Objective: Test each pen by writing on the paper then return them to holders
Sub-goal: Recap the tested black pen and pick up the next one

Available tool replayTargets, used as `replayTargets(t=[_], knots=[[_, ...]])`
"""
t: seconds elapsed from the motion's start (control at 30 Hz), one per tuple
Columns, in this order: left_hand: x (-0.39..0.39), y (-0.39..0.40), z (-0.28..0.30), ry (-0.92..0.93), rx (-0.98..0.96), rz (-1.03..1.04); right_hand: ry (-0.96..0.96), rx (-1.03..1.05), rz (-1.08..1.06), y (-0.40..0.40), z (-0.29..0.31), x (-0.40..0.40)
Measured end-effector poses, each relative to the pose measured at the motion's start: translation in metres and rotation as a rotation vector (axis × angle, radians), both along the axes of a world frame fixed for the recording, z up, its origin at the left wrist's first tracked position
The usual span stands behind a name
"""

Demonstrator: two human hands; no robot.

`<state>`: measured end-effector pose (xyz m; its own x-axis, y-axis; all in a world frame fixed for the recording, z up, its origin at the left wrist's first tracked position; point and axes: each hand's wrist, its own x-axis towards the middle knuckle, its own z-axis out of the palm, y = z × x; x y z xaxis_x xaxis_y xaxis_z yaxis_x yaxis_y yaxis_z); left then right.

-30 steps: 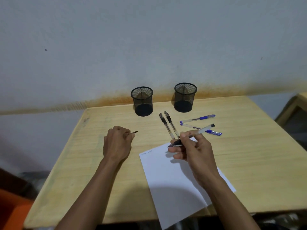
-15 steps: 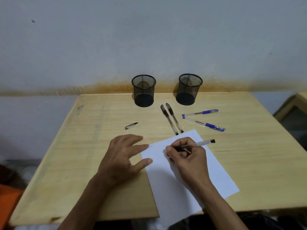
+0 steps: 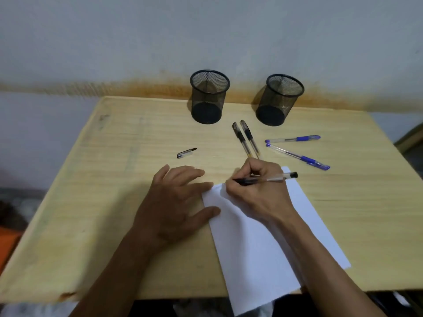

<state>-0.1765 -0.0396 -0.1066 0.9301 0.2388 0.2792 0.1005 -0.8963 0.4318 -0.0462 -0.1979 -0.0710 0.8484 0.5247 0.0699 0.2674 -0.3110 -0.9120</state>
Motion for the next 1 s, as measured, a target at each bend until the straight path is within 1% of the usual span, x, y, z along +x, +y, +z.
replayTargets(t=[0.07, 0.17, 0.3, 0.43, 0.6, 1.0], knots=[[-0.001, 0.000, -0.001, 0.015, -0.004, -0.004, 0.014, 0.006, -0.018, -0.001, -0.008, 0.001], [0.000, 0.000, 0.001, 0.029, -0.005, 0.001, -0.017, -0.003, -0.036, -0.001, -0.017, 0.003], [0.000, 0.001, 0.003, 0.034, -0.017, -0.001, -0.018, 0.037, -0.036, -0.001, -0.024, 0.005], [0.000, 0.001, 0.004, 0.038, -0.011, -0.003, 0.011, 0.074, -0.026, 0.001, -0.022, 0.005], [0.000, 0.001, 0.007, 0.038, -0.027, 0.001, -0.033, 0.064, -0.019, 0.004, -0.020, 0.003], [-0.001, 0.000, 0.008, 0.041, -0.077, 0.004, -0.044, 0.052, -0.040, 0.003, -0.018, 0.002]])
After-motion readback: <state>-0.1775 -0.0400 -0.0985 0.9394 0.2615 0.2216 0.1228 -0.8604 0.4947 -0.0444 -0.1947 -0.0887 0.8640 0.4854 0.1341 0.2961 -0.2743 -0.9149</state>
